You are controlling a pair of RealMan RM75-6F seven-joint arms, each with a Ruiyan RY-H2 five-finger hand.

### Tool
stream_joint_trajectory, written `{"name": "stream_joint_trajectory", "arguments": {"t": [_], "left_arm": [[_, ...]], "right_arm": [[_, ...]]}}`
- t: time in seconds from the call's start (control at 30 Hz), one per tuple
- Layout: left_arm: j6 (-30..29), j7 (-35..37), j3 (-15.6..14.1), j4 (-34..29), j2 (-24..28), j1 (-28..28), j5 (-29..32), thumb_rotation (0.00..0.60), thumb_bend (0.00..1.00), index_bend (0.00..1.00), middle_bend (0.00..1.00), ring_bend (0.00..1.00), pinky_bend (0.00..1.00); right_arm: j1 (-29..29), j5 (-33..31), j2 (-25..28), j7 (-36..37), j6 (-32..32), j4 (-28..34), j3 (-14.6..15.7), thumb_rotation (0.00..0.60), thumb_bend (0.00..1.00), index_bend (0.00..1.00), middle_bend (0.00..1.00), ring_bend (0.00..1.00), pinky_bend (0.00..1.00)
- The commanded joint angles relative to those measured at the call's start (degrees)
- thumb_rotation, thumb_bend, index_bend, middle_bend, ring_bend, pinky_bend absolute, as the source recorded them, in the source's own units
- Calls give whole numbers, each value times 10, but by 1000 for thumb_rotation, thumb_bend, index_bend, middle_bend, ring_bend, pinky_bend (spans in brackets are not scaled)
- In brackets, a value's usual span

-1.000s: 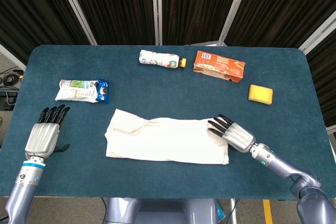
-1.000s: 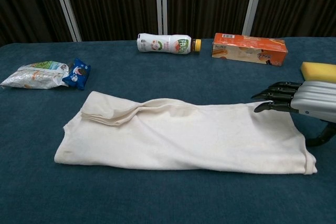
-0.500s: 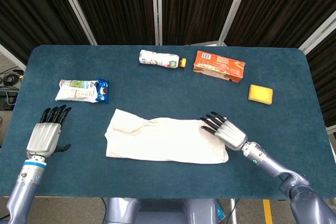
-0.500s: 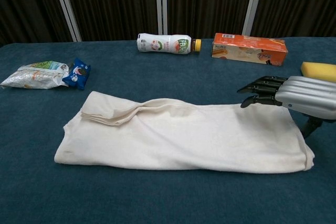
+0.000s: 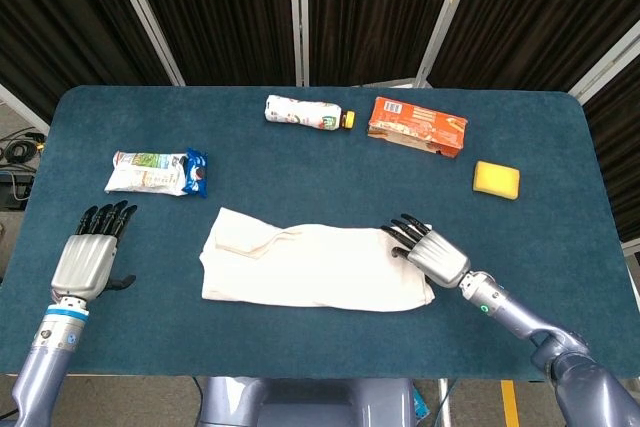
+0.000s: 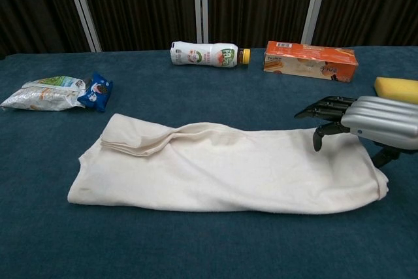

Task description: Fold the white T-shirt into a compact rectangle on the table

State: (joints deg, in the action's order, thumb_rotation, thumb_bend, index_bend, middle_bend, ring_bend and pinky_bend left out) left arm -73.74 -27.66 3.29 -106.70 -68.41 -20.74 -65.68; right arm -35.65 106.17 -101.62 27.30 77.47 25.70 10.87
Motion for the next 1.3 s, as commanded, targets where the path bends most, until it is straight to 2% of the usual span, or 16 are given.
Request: {"name": "stream_joint_trajectory", "arguments": {"t": [0.03, 0.1, 0.17, 0.27, 0.9, 1.3], "left_arm": [[0, -1, 0, 0, -1, 0, 0, 600, 125, 0, 0, 0, 0], [1, -2, 0, 1, -1, 0, 0, 600, 125, 0, 0, 0, 0], [1, -2, 0, 1, -2, 0, 0, 600, 125, 0, 0, 0, 0], [2, -2, 0, 1, -2, 1, 0, 600, 125, 0, 0, 0, 0], [1, 27, -5, -9, 15, 11, -24, 600, 125, 0, 0, 0, 0], [-8, 48, -12, -23, 30, 21, -57, 600, 125, 0, 0, 0, 0]], "right_arm": [[0, -1, 0, 1, 0, 0, 1, 600, 351, 480, 77, 0, 0], [1, -3, 0, 2, 0, 0, 1, 600, 367, 529, 96, 0, 0], [3, -5, -1, 4, 0, -1, 1, 600, 390, 622, 135, 0, 0], [5, -7, -2, 3, 1, -2, 2, 600, 411, 674, 165, 0, 0], [35, -14, 27, -7, 30, 8, 9, 600, 428, 679, 149, 0, 0], [88, -21, 85, -34, 55, -8, 21, 600, 428, 684, 148, 0, 0]]}}
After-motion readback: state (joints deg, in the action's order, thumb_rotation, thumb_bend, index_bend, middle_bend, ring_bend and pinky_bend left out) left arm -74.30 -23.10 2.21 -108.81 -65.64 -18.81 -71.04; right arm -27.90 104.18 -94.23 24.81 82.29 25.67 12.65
